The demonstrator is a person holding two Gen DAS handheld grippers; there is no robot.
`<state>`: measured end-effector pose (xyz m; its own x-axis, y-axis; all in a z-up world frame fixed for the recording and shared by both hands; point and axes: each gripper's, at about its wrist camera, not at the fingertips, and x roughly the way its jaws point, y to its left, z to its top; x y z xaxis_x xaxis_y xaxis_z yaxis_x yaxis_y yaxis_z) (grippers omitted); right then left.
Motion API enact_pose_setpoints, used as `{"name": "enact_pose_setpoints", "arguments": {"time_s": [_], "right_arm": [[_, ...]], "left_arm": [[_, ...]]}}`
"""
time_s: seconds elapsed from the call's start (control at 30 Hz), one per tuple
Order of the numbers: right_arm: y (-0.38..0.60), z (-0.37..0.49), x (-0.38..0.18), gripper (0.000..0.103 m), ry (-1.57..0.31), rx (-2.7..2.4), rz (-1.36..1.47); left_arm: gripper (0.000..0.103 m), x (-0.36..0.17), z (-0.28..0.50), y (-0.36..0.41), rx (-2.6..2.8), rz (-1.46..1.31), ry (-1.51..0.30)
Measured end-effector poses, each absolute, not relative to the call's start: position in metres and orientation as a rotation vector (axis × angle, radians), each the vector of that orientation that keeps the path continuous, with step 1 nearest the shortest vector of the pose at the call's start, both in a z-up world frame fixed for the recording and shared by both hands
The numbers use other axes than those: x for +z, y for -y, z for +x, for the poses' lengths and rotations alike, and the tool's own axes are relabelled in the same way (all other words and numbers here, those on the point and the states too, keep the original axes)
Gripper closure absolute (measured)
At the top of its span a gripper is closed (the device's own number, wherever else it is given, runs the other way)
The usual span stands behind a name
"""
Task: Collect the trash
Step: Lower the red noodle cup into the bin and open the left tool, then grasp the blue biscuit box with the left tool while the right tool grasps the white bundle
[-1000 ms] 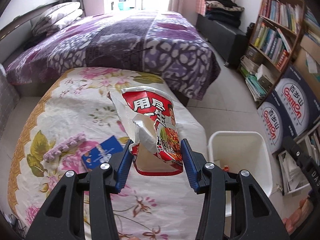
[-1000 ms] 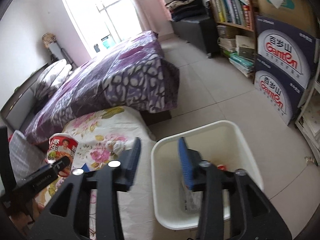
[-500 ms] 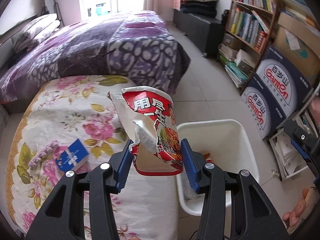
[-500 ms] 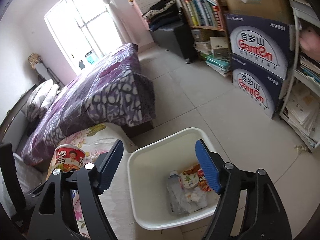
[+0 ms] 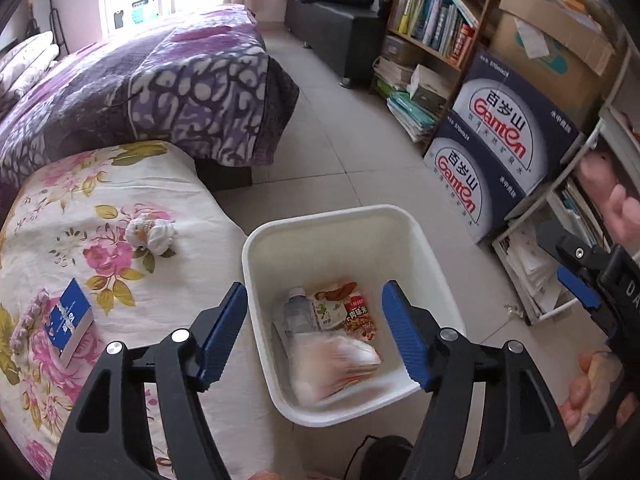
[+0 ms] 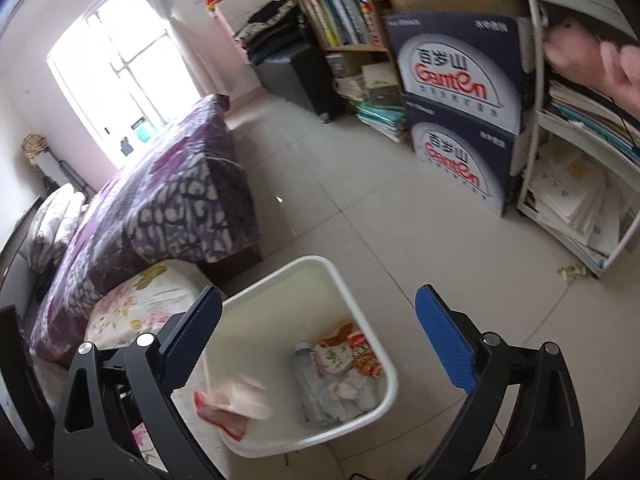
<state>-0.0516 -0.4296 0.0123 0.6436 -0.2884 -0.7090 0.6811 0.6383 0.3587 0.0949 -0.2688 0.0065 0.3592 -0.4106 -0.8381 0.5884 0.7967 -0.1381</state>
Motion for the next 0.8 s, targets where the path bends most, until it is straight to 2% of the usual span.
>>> {"name": "enact_pose_setpoints", "arguments": {"time_s": [0.23, 0.3, 0.53, 0.8], "right_arm": [[0.435, -0.045, 0.004, 0.007, -0.692, -0.607, 0.703], [0.432, -0.04, 0.001, 0.007, -0.715, -0.605, 0.698], [0.411, -0.011, -0.014, 0.007, -0.822, -0.569, 0.662], [0.377, 0.026, -0.029, 0.007, -0.904, -0.513, 0.587]], "left_arm": [[0.031, -0.004, 0.099, 0.265, -0.626, 0.24, -1.033], [0.027, -0.007, 0.102, 0.26, -0.61, 0.254, -1.038], [0.026, -0.024, 0.125, 0.228, -0.529, 0.328, -1.074], [0.026, -0.057, 0.165, 0.176, -0.381, 0.535, -1.099]]}}
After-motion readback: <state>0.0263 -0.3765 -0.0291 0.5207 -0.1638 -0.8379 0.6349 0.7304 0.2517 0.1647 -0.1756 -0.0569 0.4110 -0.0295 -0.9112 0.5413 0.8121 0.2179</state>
